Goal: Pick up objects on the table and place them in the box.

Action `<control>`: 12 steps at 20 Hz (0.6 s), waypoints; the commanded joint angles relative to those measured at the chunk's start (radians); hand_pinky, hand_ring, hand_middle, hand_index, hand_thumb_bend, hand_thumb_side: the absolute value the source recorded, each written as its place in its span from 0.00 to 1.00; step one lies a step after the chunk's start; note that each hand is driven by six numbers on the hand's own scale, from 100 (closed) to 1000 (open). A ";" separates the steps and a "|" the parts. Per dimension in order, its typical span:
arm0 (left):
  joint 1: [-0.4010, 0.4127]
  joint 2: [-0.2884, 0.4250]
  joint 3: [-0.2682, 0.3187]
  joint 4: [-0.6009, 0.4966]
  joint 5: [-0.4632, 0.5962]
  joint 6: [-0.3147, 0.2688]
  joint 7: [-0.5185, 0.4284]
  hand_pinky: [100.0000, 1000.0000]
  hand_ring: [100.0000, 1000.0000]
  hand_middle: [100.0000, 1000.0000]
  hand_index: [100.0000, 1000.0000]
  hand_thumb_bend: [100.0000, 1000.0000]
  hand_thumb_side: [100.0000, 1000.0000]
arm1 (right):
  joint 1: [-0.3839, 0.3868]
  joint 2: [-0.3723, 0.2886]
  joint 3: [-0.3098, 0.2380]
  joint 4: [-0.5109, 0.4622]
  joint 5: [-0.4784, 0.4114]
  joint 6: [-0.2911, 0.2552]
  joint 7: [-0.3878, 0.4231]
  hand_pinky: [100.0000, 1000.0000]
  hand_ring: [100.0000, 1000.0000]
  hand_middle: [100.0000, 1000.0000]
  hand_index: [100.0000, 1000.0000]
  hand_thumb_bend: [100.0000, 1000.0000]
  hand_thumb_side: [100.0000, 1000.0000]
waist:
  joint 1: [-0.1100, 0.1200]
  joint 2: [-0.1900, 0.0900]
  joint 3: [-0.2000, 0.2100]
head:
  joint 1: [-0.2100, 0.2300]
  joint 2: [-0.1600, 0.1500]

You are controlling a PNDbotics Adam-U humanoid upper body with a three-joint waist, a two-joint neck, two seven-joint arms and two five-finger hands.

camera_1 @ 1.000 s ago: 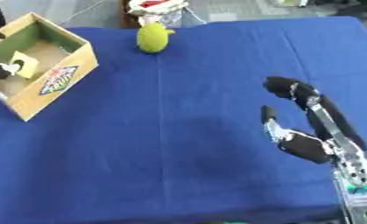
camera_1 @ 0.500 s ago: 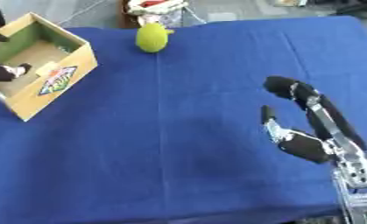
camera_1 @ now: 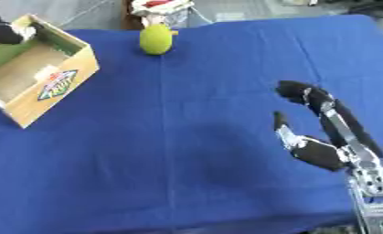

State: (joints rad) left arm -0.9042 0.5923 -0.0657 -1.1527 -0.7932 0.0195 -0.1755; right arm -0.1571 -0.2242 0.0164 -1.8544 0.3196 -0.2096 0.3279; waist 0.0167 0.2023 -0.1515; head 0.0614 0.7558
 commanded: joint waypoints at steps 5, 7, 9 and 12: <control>-0.124 -0.069 -0.022 0.134 -0.110 -0.121 -0.017 0.71 0.78 0.79 0.82 0.43 0.22 | -0.021 -0.020 0.015 -0.009 -0.016 -0.009 0.012 0.86 0.83 0.77 0.88 0.00 0.31 | -0.002 -0.006 -0.048 | 0.020 -0.011; -0.147 -0.093 -0.022 0.168 -0.150 -0.136 -0.006 0.71 0.78 0.79 0.82 0.44 0.21 | -0.029 -0.021 0.021 -0.010 -0.020 -0.013 0.016 0.86 0.83 0.77 0.88 0.00 0.31 | -0.002 0.001 -0.070 | 0.028 -0.017; -0.165 -0.115 -0.019 0.201 -0.191 -0.146 0.007 0.71 0.78 0.79 0.82 0.44 0.21 | -0.035 -0.021 0.025 -0.010 -0.024 -0.015 0.019 0.86 0.83 0.77 0.88 0.00 0.30 | -0.002 0.007 -0.088 | 0.035 -0.025; -0.190 -0.148 -0.011 0.252 -0.252 -0.149 0.028 0.71 0.78 0.79 0.82 0.45 0.21 | -0.046 -0.022 0.034 -0.010 -0.030 -0.019 0.024 0.86 0.83 0.77 0.88 0.00 0.30 | -0.002 0.021 -0.122 | 0.051 -0.039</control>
State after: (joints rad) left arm -1.0667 0.4424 -0.0880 -0.9076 -1.0203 -0.1263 -0.1580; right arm -0.1928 -0.2245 0.0491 -1.8543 0.3006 -0.2244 0.3480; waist 0.0165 0.2409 -0.2794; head 0.1051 0.7332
